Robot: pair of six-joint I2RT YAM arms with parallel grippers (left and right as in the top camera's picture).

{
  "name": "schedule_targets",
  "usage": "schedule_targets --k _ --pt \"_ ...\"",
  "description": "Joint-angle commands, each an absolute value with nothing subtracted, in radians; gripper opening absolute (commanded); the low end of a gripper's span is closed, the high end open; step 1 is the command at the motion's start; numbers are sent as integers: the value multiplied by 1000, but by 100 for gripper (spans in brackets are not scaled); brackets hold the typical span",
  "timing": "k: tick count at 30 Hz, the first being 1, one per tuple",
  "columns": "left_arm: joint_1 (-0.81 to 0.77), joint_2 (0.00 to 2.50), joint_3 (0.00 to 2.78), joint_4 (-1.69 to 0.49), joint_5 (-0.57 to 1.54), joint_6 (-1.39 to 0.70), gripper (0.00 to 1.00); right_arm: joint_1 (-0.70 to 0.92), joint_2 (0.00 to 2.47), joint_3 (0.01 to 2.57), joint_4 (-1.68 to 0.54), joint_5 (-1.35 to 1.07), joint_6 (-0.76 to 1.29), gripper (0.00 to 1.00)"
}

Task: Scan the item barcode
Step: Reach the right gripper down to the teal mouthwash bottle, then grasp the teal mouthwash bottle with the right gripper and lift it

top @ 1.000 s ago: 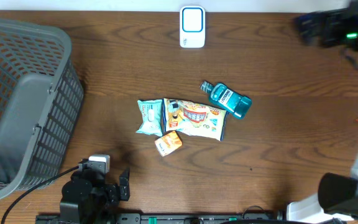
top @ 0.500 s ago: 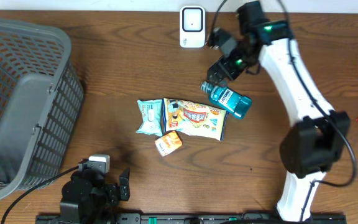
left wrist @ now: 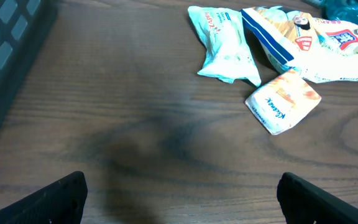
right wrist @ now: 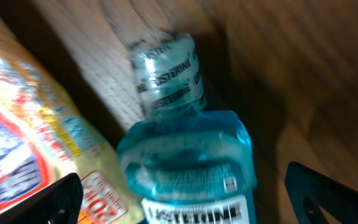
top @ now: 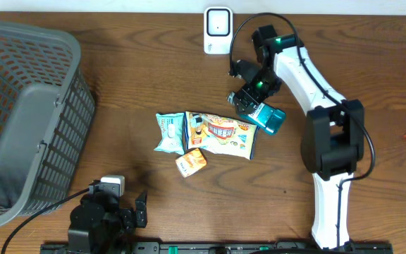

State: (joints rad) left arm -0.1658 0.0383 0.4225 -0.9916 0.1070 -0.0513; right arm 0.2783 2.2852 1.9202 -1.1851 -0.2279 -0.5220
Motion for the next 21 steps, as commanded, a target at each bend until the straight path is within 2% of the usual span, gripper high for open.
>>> schedule_targets --k 1,7,9,13,17,21 --pt "-169 37 427 -994 120 -45 98 291 2334 1916 -1184 -191 -540 99" --pt "-169 37 427 -994 120 -45 98 307 2370 1916 -1163 -137 -540 99" --pt "-169 37 427 -994 120 -45 98 312 2370 1916 -1134 -136 -524 91" --pt "-169 37 427 -994 120 -45 98 328 2370 1916 -1093 -136 -521 83" --pt "-169 37 427 -994 120 -45 98 344 2370 1916 -1087 -117 -521 69" --pt "-169 37 427 -994 120 -45 98 361 2367 1925 -1088 -118 -489 69"
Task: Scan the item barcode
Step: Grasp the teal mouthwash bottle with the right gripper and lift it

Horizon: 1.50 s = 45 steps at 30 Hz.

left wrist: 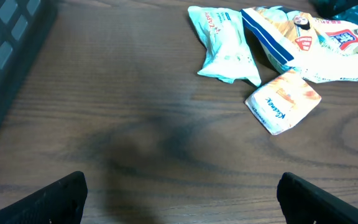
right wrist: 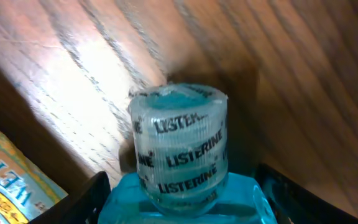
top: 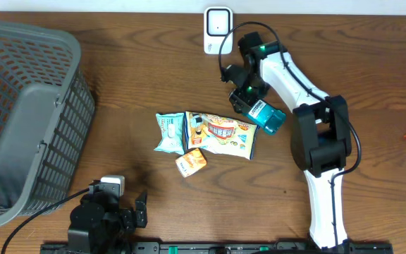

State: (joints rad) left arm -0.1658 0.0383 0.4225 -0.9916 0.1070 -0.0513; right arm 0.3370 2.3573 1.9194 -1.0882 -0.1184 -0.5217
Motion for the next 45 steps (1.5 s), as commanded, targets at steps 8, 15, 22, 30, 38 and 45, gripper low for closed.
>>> schedule_targets --k 8,15,22,30,38,45 --pt "-169 37 427 -994 120 -45 98 370 2367 2083 -1135 -222 -442 62" --pt "-169 37 427 -994 120 -45 98 370 2367 2268 -1240 -324 -442 57" --pt "-169 37 427 -994 120 -45 98 370 2367 2340 -1273 -342 -442 58" --pt "-169 37 427 -994 120 -45 98 370 2366 2350 -1261 -362 -442 57" --pt "-169 37 427 -994 120 -45 98 370 2363 2372 -1168 -388 -442 56" --pt "-169 37 427 -994 120 -45 98 376 2363 2371 -1119 -388 -442 56"
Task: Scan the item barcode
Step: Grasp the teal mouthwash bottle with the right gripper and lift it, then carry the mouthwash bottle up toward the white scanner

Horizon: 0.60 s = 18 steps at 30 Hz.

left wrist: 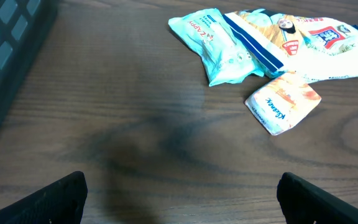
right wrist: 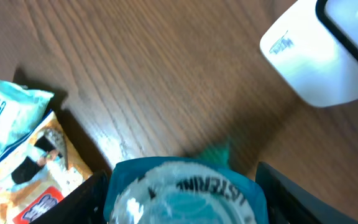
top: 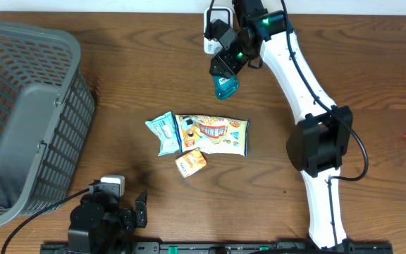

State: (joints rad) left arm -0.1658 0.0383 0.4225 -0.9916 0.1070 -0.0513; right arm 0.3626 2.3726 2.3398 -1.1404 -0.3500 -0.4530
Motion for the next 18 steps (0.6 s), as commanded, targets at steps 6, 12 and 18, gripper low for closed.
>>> schedule_targets --k 6,12,18 --pt "-169 37 427 -994 120 -45 98 405 2363 2371 -1018 -388 -442 57" --pt "-169 37 427 -994 120 -45 98 445 2363 2366 -901 -388 -425 58" --pt "-169 37 427 -994 120 -45 98 485 2363 2316 -797 -388 -396 58"
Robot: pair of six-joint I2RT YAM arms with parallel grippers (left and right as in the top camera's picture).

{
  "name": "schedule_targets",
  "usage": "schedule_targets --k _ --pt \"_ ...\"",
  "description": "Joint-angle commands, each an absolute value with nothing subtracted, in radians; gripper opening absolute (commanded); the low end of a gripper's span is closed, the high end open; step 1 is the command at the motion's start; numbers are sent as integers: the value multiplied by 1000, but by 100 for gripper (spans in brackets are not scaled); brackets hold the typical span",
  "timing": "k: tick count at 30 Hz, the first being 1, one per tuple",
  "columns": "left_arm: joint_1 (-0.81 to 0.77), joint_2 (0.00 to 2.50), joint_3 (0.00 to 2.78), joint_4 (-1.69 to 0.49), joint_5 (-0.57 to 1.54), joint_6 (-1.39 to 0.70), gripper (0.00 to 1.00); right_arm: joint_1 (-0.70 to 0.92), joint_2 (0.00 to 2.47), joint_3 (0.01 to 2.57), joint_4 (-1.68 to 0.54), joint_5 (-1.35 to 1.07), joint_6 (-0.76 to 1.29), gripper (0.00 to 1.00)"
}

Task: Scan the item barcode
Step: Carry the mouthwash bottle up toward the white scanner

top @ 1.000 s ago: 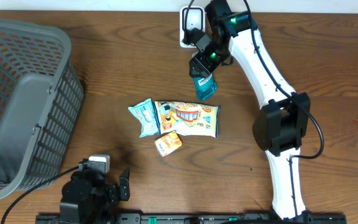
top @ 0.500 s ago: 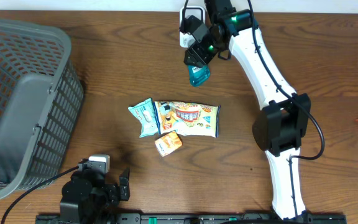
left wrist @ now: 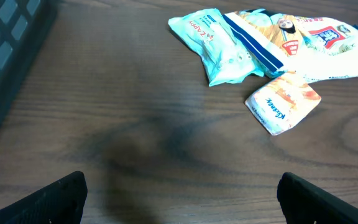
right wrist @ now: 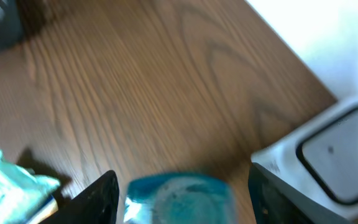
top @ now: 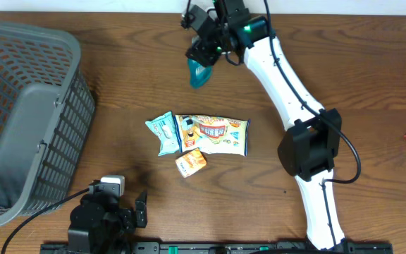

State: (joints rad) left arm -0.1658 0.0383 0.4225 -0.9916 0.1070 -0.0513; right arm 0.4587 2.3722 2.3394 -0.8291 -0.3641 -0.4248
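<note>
A teal Listerine mouthwash bottle (top: 198,73) hangs above the far edge of the table, with my right gripper (top: 203,55) shut on its top. In the right wrist view the bottle (right wrist: 182,198) sits blurred between the two dark fingers (right wrist: 98,199). The white barcode scanner (right wrist: 328,149) stands just to its right. In the overhead view the arm hides the scanner. My left gripper (left wrist: 179,205) rests open near the table's front edge, nothing between its fingers.
A teal wipes packet (top: 165,132), a printed snack bag (top: 213,134) and a small orange tissue pack (top: 191,162) lie mid-table. A grey basket (top: 20,113) fills the left side. A red item lies at the right edge.
My right gripper has moved left and toward the far edge with the bottle, from just below the scanner to its left side. The left arm has not moved.
My right gripper first hovered open over the bottle lying beside the snack bag, then stood around its capped neck. Later it held the bottle lifted near the scanner, and the packets had shifted left. Now the bottle hangs left of the scanner.
</note>
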Motion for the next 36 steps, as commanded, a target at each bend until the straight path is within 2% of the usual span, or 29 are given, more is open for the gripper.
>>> schedule_targets --k 1,9,16,23,28,29,32,36 --pt "-169 37 427 -994 120 -45 98 490 2363 2302 -783 -388 -393 58" --pt "-169 37 427 -994 120 -45 98 514 2363 2201 -705 -386 -355 60" --pt "-169 37 427 -994 120 -45 98 512 2362 2218 -684 -368 -350 71" --pt "-169 37 427 -994 120 -45 98 511 2360 2342 -701 -285 -290 98" --pt "-169 37 427 -994 120 -45 98 511 2360 2467 -760 -279 -250 99" --pt "-169 37 427 -994 120 -45 98 511 2360 2488 -767 -258 -215 99" --pt "-169 37 427 -994 120 -45 98 511 2360 2567 -852 -106 62 99" --pt "-169 37 427 -994 120 -45 98 509 2360 2646 -1056 72 532 99"
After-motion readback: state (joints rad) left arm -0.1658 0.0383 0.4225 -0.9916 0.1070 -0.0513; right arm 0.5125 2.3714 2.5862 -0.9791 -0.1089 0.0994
